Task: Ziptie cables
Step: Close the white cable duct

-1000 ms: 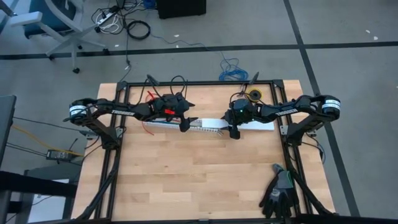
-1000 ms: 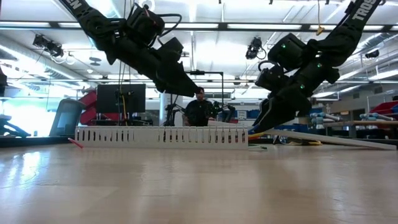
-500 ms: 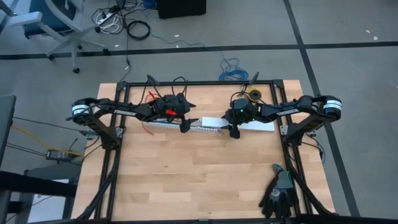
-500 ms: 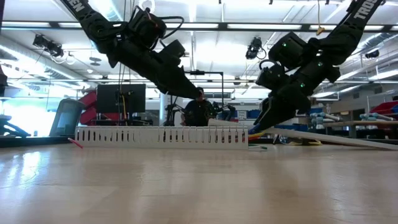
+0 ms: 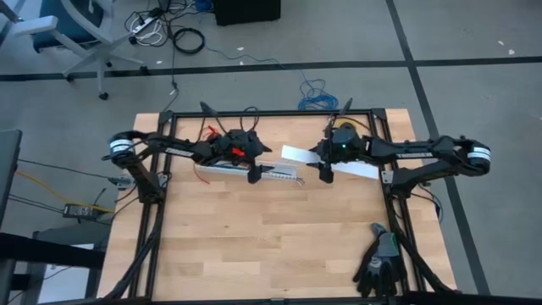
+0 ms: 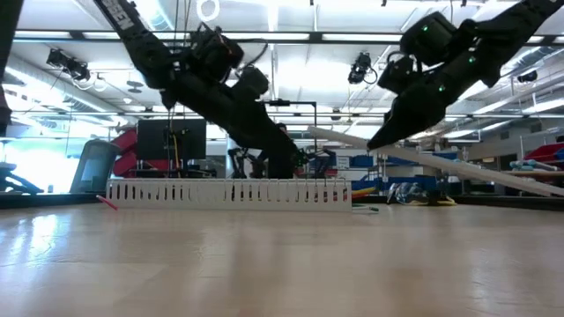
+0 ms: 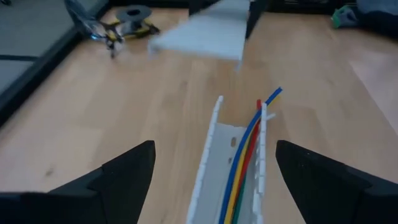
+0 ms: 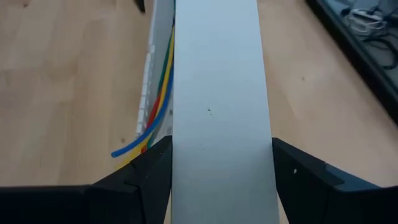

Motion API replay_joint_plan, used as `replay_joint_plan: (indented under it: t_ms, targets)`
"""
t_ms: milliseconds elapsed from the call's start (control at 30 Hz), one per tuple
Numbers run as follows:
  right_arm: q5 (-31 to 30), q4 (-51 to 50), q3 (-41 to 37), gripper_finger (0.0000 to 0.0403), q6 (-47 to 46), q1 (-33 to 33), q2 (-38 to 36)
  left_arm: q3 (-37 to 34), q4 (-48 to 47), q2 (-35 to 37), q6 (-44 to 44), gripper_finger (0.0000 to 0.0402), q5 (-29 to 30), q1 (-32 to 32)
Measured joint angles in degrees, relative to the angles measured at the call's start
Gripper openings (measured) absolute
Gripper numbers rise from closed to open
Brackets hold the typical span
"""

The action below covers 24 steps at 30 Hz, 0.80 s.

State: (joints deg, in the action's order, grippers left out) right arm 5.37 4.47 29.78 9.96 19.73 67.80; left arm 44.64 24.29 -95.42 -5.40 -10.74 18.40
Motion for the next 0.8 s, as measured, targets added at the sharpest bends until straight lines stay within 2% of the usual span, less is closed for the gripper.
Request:
replay_joint_plan:
  t_ms: [333, 500, 667, 800]
  targets:
    - [-1.29, -3.63, 0.00, 0.0233, -3.01, 0.35, -4.57, 11.10, -0.20, -14.21, 1.19, 0.0346, -8.72, 0.93]
    - [-1.51, -5.69, 0.00, 0.0232, -3.83, 0.56, -4.90, 16.03, -1.79, -18.30, -0.46, 0.0346, -13.49, 0.38]
    - [-1.55, -6.41, 0.00, 0.0233, -4.31, 0.87, -4.90, 19.04, -8.68, -19.26, -8.88, 0.0346, -12.79, -0.45]
    - [-1.52, -6.58, 0.00, 0.0232, -4.31, 1.28, -4.90, 19.60, -9.92, -19.80, -10.97, 0.0346, -12.22, -0.51]
